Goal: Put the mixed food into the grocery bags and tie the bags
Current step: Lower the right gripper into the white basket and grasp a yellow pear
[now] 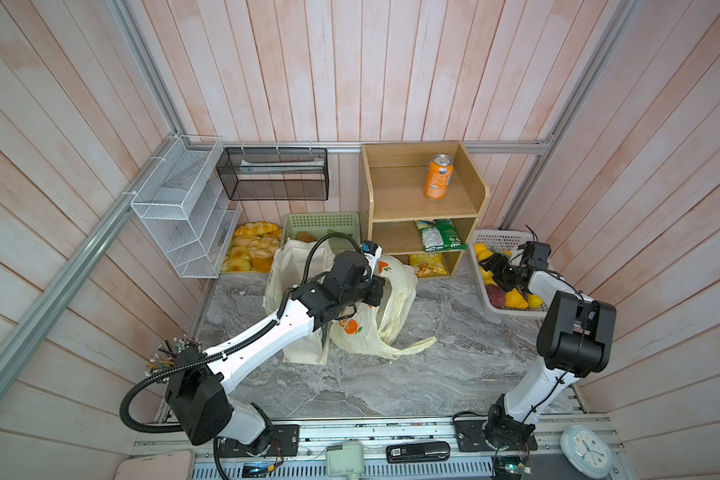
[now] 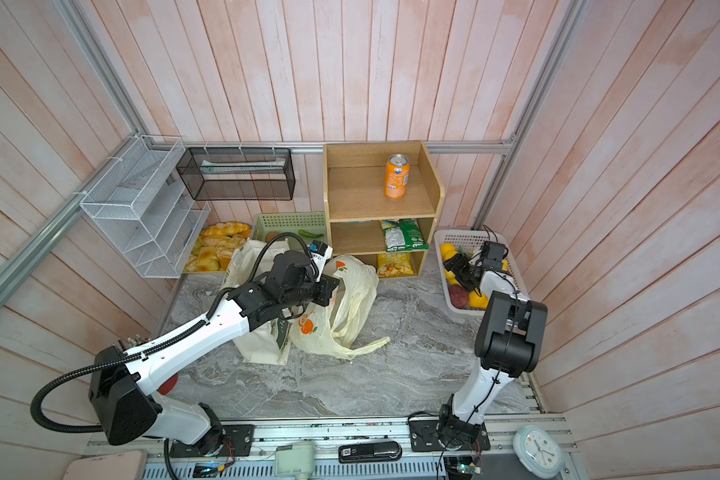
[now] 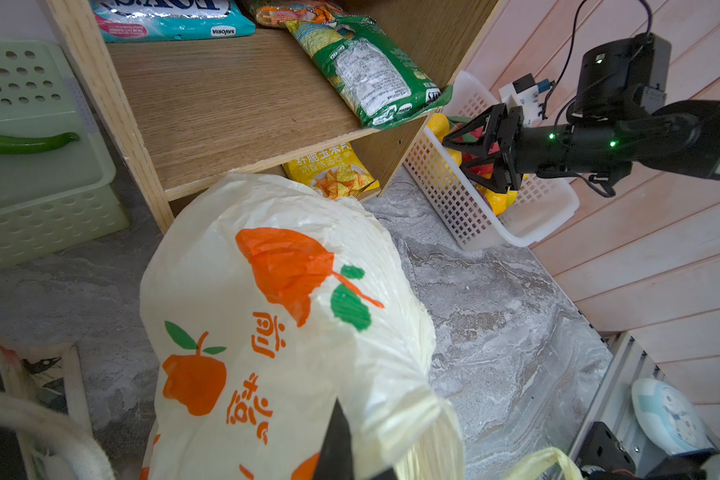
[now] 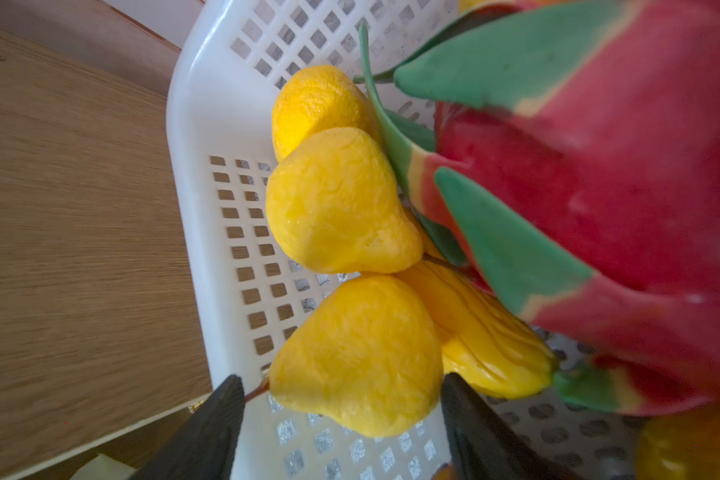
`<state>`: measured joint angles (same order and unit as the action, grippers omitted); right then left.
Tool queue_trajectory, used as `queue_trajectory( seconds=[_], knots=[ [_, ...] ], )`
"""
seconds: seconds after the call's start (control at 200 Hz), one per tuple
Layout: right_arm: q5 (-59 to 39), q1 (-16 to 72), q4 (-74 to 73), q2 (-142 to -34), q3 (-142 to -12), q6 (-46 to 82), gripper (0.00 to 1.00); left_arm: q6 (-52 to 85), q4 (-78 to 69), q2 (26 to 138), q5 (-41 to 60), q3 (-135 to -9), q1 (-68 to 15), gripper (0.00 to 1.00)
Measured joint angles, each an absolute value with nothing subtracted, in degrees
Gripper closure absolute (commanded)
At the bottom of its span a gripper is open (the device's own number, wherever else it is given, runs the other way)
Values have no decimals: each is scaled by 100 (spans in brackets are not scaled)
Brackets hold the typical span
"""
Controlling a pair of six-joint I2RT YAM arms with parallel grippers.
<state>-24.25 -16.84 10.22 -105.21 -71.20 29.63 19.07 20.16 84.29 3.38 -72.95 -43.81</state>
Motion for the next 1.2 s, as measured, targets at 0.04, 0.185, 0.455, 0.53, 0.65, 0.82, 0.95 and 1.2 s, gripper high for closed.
queue_trajectory(
  seconds=[0.04,0.185,0.455,0.53,0.65,0.82,0.95,1.2],
  knots=[
    [-2412,-1673,1041,-10558,-7170,2945,24,1907,2016,8429,338,-7295,-4377,100],
    [-2475,-1667,976,-10733,-7295,2915,24,1907,2016,8429,338,-7295,-4372,100],
    [-2716,-1678,681,-10822,-7249,3046,32,1909,2018,8420,316,-7295,-4362,100],
    [-2738,-1699,563,-10809,-7113,3116,34,1909,2018,8407,316,-7295,-4362,100],
    [-2783,-1767,443,-10628,-6807,3264,35,1909,2016,8379,305,-7295,-4362,100],
    [-2781,-1876,379,-10235,-6556,3406,35,1909,2016,8377,301,-7295,-4362,100],
    [-2757,-1907,311,-10123,-6573,3389,28,1909,2016,8377,301,-7295,-4362,100],
    [-2755,-1907,333,-10235,-6661,3391,22,1909,2016,8377,301,-7295,-4362,100]
  ],
)
